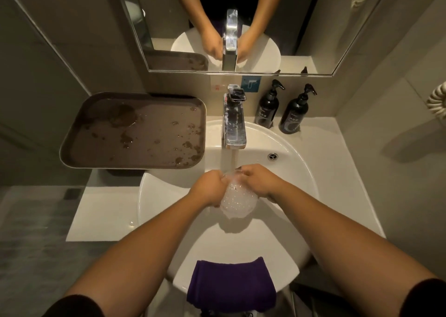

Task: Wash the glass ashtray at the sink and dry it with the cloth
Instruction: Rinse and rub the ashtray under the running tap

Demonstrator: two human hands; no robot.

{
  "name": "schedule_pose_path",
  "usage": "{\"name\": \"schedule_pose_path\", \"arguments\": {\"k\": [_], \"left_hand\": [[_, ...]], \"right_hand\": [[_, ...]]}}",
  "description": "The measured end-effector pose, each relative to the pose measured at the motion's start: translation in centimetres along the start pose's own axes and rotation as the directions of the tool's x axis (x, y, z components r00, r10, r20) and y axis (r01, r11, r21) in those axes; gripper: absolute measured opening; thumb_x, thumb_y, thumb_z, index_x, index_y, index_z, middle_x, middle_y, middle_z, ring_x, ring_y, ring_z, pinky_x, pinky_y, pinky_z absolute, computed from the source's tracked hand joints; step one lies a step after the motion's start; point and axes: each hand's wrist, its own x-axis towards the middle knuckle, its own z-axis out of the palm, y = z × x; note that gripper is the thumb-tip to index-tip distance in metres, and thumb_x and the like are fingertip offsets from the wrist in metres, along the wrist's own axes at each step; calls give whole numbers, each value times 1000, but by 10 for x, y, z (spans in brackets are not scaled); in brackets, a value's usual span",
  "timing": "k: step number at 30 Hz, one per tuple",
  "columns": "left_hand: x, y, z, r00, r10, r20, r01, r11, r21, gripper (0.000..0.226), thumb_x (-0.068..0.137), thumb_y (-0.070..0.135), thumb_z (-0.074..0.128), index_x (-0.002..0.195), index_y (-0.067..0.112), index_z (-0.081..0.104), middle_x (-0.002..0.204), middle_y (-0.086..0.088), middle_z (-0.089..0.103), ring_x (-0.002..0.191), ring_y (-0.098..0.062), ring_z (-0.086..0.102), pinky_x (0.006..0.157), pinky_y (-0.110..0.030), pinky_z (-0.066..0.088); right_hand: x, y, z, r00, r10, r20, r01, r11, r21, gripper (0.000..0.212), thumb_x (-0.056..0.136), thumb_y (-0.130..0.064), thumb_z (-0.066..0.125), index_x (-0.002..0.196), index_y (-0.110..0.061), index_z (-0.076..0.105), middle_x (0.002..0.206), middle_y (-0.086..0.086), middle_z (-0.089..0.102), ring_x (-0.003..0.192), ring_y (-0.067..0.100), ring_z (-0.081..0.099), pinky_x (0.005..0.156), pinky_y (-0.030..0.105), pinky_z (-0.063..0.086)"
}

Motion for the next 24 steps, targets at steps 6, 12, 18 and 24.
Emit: {"name": "schedule_pose_path", "arguments": {"k": [6,12,18,24], "left_hand": [[0,-3,23,944,-119,-309,14,947,-320,24,96,15,39,107,8,59,102,-12,67,95,-30,63,80,-42,54],[9,-13,7,994,-105,-31,94,964,-250,27,95,16,43,87,1,64,77,-18,66,65,-29,62,64,-46,58],[5,-15,6,981,48,-186,-62,996,-70,35,98,37,44,85,7,56,79,-11,63,77,-33,62,70,-43,50],[-8,-20,14,895,174,-411,-304,912,-275,16,98,21,44,87,21,55,79,10,62,77,-6,61,71,-31,48]], "right_hand": [[1,10,25,937,195,-291,-87,934,347,23,91,-10,44,82,-6,65,81,14,67,72,27,62,70,49,58],[-1,14,11,994,67,-84,-58,993,100,28,89,-2,47,93,-11,73,75,8,67,61,22,58,52,28,48],[-10,0,3,981,-145,-128,134,987,-85,24,94,-22,55,71,-23,59,70,-7,60,66,14,54,61,27,41],[-19,3,12,959,176,222,-281,697,660,52,90,-68,45,118,-31,68,120,1,68,107,25,67,85,48,56]]}}
